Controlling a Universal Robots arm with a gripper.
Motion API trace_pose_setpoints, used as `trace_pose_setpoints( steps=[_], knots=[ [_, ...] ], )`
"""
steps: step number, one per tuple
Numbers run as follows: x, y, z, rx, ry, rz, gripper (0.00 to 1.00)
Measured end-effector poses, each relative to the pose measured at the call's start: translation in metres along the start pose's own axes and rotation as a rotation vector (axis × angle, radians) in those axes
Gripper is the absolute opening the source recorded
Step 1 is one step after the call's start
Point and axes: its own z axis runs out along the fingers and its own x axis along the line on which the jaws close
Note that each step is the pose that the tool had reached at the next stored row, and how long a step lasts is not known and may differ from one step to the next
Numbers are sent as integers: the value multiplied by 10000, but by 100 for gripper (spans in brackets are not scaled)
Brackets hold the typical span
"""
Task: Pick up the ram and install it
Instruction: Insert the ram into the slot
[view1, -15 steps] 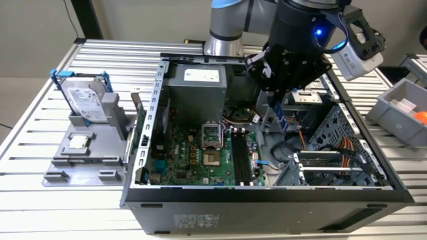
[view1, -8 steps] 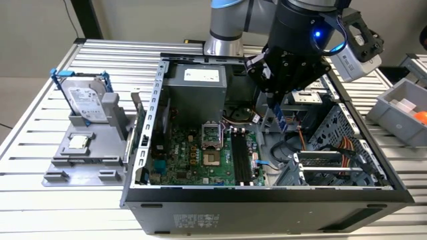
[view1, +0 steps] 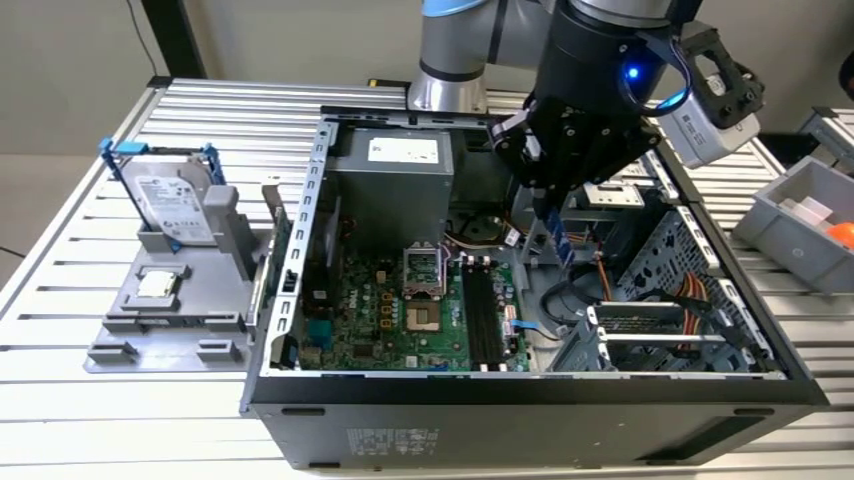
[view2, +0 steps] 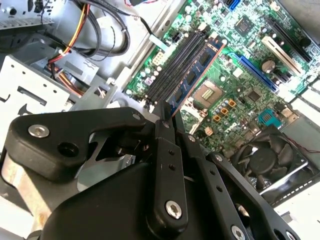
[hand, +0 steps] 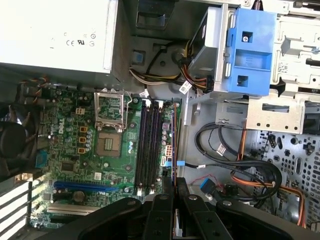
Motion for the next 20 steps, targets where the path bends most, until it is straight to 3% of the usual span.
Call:
trace_pose_setpoints(
  steps=[3,13,20],
  knots=[
    [0,0,11,-3,-1,8,0],
    [6,-5,171,31,-13,427,0],
    [11,-8,277,66,-37,1327,0]
  ],
)
